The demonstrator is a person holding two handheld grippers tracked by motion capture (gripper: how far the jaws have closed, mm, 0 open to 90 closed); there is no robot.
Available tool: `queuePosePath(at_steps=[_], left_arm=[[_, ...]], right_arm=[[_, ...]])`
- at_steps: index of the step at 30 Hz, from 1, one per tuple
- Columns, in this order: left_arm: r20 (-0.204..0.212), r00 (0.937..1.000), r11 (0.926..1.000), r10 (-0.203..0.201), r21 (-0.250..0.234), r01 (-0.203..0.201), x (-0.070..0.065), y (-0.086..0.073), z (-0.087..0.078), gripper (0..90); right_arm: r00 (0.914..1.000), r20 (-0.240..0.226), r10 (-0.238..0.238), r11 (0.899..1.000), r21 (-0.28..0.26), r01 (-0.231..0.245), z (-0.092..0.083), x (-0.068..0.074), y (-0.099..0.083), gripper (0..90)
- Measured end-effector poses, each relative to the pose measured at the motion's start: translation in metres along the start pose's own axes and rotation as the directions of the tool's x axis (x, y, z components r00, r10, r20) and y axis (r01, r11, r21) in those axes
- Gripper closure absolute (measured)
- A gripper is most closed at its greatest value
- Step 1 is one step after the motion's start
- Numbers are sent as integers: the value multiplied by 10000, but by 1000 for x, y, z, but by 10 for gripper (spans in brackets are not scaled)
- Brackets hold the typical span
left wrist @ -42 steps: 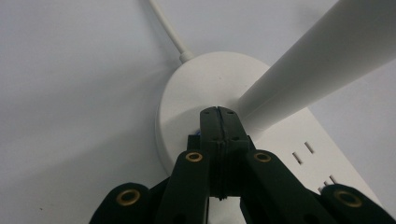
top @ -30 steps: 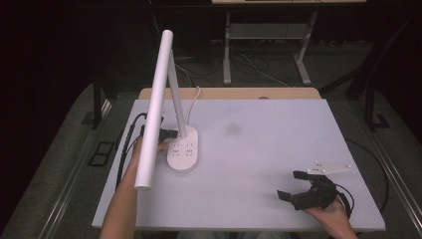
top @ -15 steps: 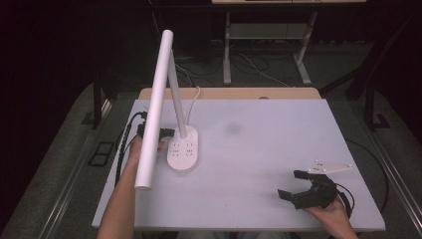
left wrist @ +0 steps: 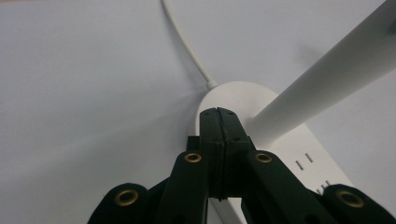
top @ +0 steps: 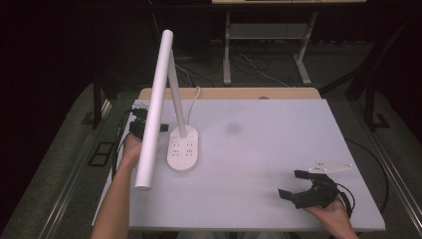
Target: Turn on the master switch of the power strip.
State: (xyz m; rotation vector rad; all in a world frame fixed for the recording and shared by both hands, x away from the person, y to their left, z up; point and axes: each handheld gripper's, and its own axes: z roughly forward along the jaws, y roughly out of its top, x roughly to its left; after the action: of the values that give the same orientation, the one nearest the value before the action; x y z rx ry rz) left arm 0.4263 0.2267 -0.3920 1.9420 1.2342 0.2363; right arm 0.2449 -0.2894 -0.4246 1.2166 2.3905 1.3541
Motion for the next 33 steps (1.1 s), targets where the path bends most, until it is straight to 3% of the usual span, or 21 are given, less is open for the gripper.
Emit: queuePosePath(at_steps=[6,12,13,14,18,19,20,23,24,29,33], left_arm=[[-72,10000,9999,68,-117,-69,0,1,-12,894],[38,9999,9990,154,-428,-152,-4,2,-27,744],[14,10000,9986,68,-519,-67,-5,3,-29,612],[68,10000,9985,-2,-547,6,-6,3,-31,612],[213,9991,9949,-366,-935,384,-7,1,-41,370],[307,9985,9929,-450,-1091,481,-7,-1,-44,370],[389,9977,9899,-558,-1282,603,-8,-2,-47,291],[456,9974,9851,-557,-1604,624,-9,-7,-55,207],[436,9971,9838,-624,-1657,689,-10,-8,-56,129],[478,9963,9839,-713,-1606,781,-14,-16,-62,0],[596,9950,9785,-799,-1857,897,-17,-25,-67,0]], right_arm=[[10000,-8,-11,10000,-3,11,1,0,0,2],[10000,-11,11,10000,-23,-11,0,0,0,2],[10000,-15,3,10000,-34,-3,0,0,0,2],[10000,-15,3,10000,-34,-3,0,0,0,2],[10000,-62,12,10000,-40,-13,0,0,1,2],[10000,-62,12,10000,-40,-13,0,0,1,2],[10000,-35,-23,10000,-78,23,0,0,1,2],[10000,-48,4,10000,-78,-5,-1,0,1,2],[10000,-48,39,10000,-78,-39,-1,0,1,2],[10000,-43,10,9999,-119,-10,-1,0,1,2],[10000,-41,18,9999,-126,-19,-1,0,1,2]])
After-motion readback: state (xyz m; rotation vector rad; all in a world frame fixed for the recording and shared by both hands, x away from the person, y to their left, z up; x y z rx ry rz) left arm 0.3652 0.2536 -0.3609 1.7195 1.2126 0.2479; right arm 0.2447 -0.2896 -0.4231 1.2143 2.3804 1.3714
